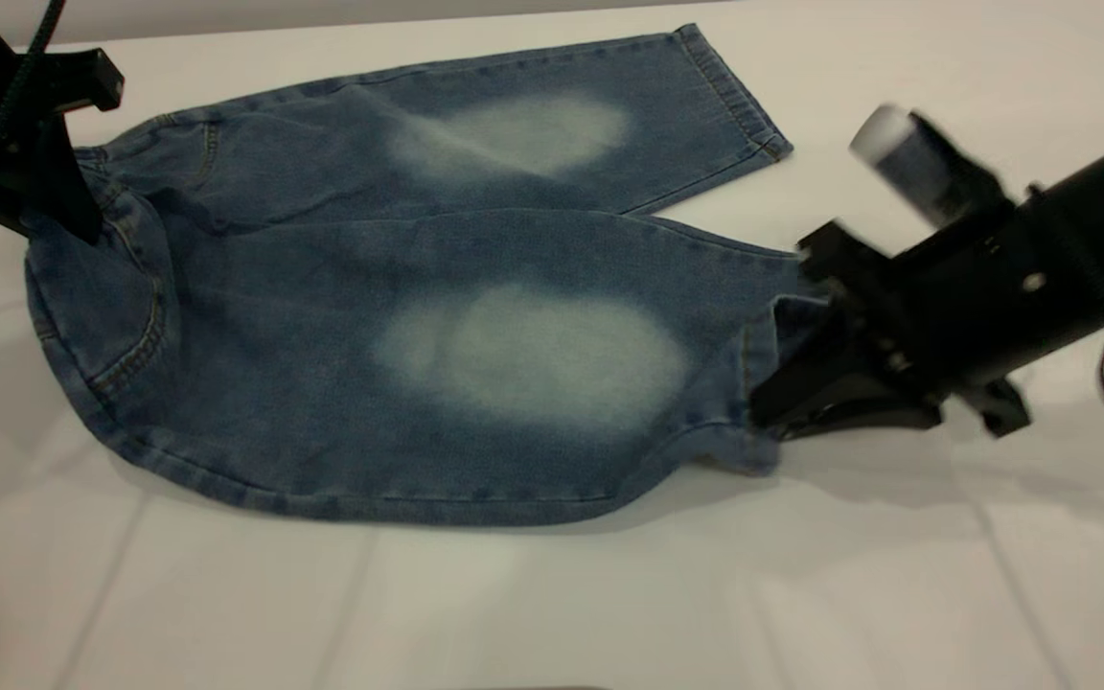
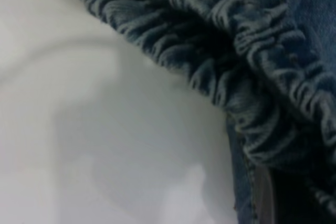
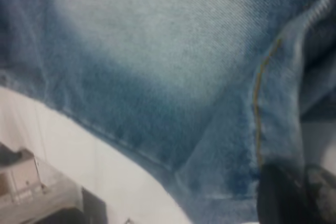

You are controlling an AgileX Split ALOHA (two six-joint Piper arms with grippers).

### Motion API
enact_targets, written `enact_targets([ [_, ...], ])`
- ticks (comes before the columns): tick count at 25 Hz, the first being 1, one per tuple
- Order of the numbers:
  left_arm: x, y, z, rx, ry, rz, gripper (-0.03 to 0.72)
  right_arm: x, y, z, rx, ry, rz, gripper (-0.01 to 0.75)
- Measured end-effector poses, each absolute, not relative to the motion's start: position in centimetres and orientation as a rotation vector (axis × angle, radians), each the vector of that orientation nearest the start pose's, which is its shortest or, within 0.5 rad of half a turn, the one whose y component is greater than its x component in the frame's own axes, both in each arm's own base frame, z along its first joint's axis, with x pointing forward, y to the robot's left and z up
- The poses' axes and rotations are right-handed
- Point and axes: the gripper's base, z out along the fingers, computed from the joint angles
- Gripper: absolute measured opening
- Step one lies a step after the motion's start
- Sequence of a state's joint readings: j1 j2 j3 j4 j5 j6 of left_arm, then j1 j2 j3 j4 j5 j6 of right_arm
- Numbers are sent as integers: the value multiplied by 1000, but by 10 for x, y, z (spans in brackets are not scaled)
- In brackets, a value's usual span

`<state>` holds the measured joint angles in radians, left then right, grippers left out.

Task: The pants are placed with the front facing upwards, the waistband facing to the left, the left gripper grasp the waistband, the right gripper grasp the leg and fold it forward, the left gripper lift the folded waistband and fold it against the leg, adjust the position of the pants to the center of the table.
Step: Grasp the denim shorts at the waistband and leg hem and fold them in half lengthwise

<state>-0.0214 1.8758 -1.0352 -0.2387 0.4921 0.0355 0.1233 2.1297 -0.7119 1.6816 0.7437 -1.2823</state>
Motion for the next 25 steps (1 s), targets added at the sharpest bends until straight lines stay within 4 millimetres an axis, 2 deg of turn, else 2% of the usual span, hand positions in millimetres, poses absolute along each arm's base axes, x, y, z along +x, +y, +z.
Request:
enact_targets([
  [7,344,-19,138,-135,2865,-209,99,278,73,77,176,2750,1242,20],
  [10,341,-19,141,-114,2884,-215,99,277,71,95,128,2728,1235,20],
  [14,336,-21,156,-51,2881,-232,99,273,71,111,69,2732,1230,20],
  [17,335,-21,161,-36,2866,-234,99,273,69,109,52,2752,1173,25],
  [20,336,-22,161,-34,2864,-234,99,266,66,99,80,2812,1115,50],
  [25,336,-22,161,-37,2853,-236,99,232,64,69,215,2955,1133,185],
])
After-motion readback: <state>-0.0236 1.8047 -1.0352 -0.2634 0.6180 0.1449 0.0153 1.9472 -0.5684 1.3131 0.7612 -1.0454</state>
